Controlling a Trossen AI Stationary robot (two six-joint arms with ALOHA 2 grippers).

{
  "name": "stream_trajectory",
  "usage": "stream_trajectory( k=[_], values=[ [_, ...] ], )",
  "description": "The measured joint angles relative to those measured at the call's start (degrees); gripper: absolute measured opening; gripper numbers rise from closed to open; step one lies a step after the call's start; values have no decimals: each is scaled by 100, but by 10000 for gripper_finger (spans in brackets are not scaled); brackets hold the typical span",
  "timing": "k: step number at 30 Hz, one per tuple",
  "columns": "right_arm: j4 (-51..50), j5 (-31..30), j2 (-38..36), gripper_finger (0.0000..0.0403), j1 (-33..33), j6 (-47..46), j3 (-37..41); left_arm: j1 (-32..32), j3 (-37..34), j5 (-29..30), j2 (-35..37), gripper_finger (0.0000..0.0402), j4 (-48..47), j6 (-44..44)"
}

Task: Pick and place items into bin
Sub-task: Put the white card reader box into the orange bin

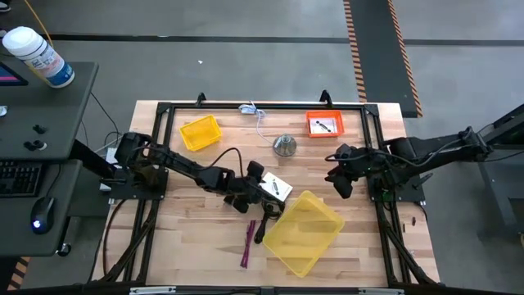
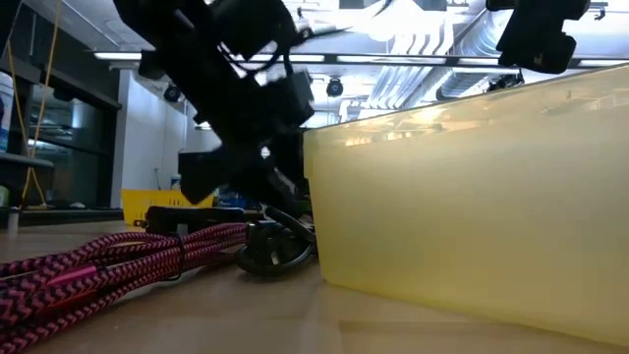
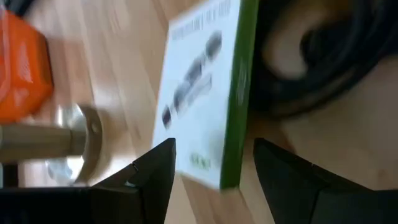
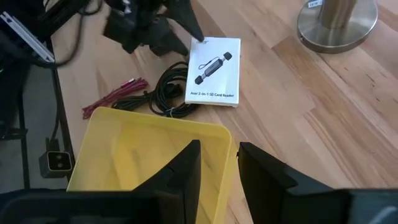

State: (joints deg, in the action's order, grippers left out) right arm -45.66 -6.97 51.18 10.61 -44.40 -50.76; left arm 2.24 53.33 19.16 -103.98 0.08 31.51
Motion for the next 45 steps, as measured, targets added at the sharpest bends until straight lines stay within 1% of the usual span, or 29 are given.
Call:
stream_trajectory(
  k=[3, 8, 12, 18, 20, 23, 27, 30, 32, 33, 35, 41, 45],
  values=[
    [8, -17, 0, 98, 0, -44, 0, -4, -1, 130, -111, 202, 44, 16],
    [12, -23, 0, 98, 0, -66, -2, 2, 1, -48, -202, 202, 279, 28],
    [18, -65, 0, 98, 0, -108, -1, 2, 24, -64, -336, 202, 621, 285],
    [53, -65, 0, 98, 0, -210, -2, 2, 242, 156, -499, 201, 542, 293],
    [53, -65, 0, 98, 0, -222, -2, 2, 272, 166, -503, 192, 527, 295],
    [56, -66, 0, 98, 0, -234, -2, 2, 288, 224, -503, 159, 489, 295],
    [76, -133, 0, 98, 0, -232, -2, 2, 288, 241, -503, 87, 140, 264],
    [121, -150, 1, 98, 0, -232, -2, 2, 288, 131, -503, 30, -109, 255],
    [153, -150, 0, 98, 0, -232, -2, 2, 292, 177, -497, 8, -140, 201],
    [156, -150, 1, 98, 0, -232, -2, 2, 292, 240, -497, 6, -132, 130],
    [152, -150, 0, 98, 0, -232, -2, 2, 292, 296, -499, 20, -115, 62],
    [147, -150, 0, 98, 0, -225, -2, 2, 290, 231, -499, 84, -16, -220],
    [145, -157, 1, 98, 0, -212, -2, 0, 290, 246, -499, 120, -7, -430]
  ],
)
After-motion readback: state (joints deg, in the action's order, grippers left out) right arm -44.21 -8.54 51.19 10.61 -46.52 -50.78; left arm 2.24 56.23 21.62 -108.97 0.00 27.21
